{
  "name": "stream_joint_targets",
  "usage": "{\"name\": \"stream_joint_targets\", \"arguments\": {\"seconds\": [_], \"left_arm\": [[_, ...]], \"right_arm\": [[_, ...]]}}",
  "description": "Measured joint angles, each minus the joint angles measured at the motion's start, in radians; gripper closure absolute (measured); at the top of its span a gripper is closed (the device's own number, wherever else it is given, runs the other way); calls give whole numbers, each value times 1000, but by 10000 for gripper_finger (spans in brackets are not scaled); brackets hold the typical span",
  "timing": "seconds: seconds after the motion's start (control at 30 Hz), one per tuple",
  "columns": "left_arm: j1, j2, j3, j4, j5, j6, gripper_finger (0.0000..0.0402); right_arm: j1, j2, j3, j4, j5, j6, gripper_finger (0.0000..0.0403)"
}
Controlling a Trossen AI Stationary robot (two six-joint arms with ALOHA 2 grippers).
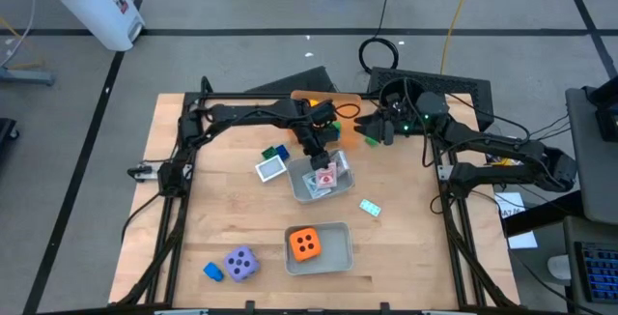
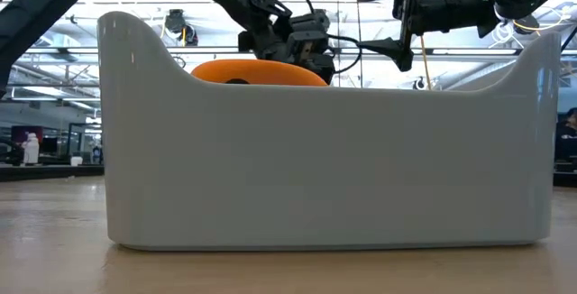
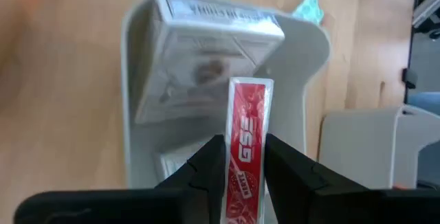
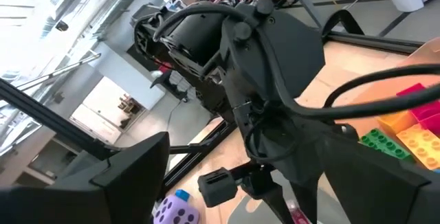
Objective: Pick & Place Toys
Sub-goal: Put the red deck of cards into the top gray bin, then put the green game piece into the orange bin
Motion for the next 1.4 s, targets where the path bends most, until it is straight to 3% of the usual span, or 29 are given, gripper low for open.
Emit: {"name": "stream_joint_targets", "arguments": {"seconds": [0.2, 0.43, 0.77, 0.97, 1.17, 1.27, 1.4], "left_arm": [[5, 1, 0, -7, -69, -4, 258], [25, -13, 0, -8, -68, -54, 203], [55, -215, 0, -7, -93, -73, 190], [58, -417, 0, -80, -257, -33, 190], [58, -595, 0, -262, -476, -14, 190], [57, -638, 0, -384, -565, -49, 190], [45, -643, -11, -529, -596, -91, 190]], "right_arm": [[0, 0, 0, 0, 0, 0, 41], [0, 0, 0, 0, 0, 0, 41], [0, 0, 0, 0, 0, -11, 41], [0, 0, 0, 1, 0, -9, 41], [0, 0, 0, 1, 4, -7, 41], [0, 0, 0, 1, 4, -1, 41], [0, 0, 0, 1, 3, 23, 41]]}}
